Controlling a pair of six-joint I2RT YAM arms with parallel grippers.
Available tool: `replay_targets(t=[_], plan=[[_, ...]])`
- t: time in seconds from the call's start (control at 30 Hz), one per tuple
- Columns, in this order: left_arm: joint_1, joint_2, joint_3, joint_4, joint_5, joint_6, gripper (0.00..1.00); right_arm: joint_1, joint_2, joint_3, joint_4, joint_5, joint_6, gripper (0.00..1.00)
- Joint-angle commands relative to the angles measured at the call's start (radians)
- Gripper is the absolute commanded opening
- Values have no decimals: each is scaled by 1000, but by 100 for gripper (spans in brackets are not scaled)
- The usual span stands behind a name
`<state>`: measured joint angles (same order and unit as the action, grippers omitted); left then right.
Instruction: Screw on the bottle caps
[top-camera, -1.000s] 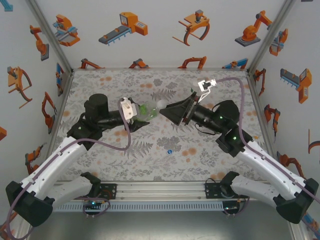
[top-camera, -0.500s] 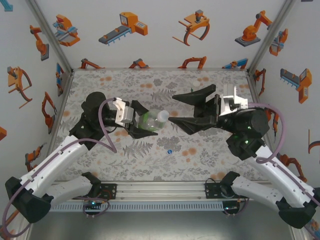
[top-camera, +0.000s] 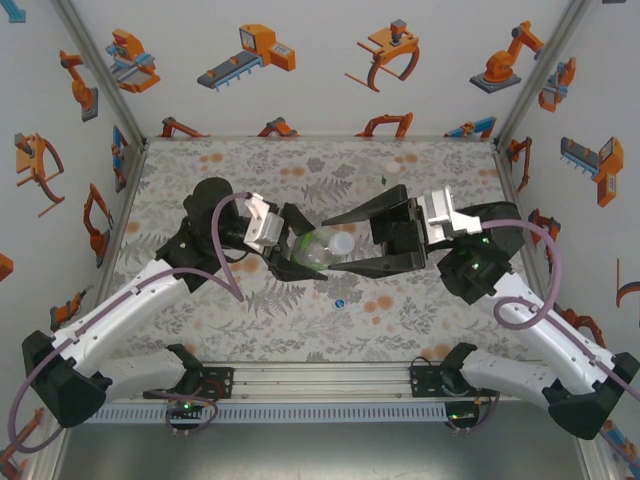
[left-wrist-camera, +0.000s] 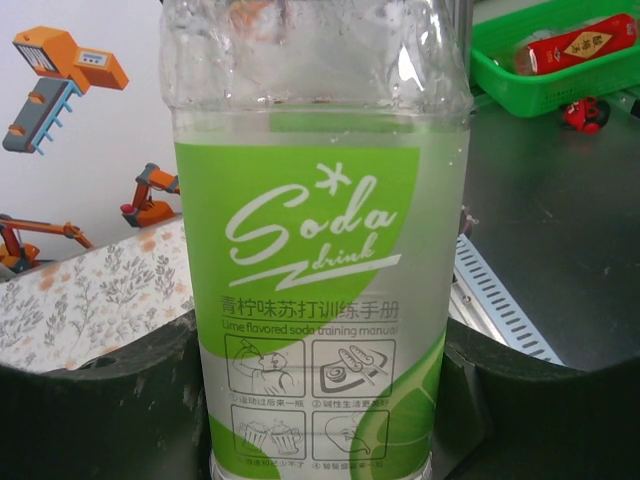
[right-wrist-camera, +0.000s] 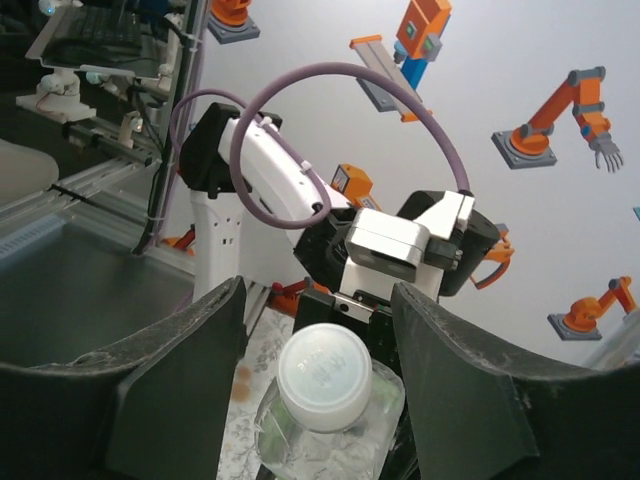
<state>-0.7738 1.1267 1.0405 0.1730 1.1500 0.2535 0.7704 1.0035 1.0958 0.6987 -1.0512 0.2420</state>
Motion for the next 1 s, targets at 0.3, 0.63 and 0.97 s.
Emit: replay_targets(t=[0.3,0.63,0.97], plan=[[-16,-3,41,42,53,-19,0,10,-11,-6,68,-52,-35,44],[-22,-22,26,27,26,0,0,14,-18,-27,68,-8,-39,3],[-22,-61,-20,17,-269,86,0,14,-11,-86,40,234,-35,0]])
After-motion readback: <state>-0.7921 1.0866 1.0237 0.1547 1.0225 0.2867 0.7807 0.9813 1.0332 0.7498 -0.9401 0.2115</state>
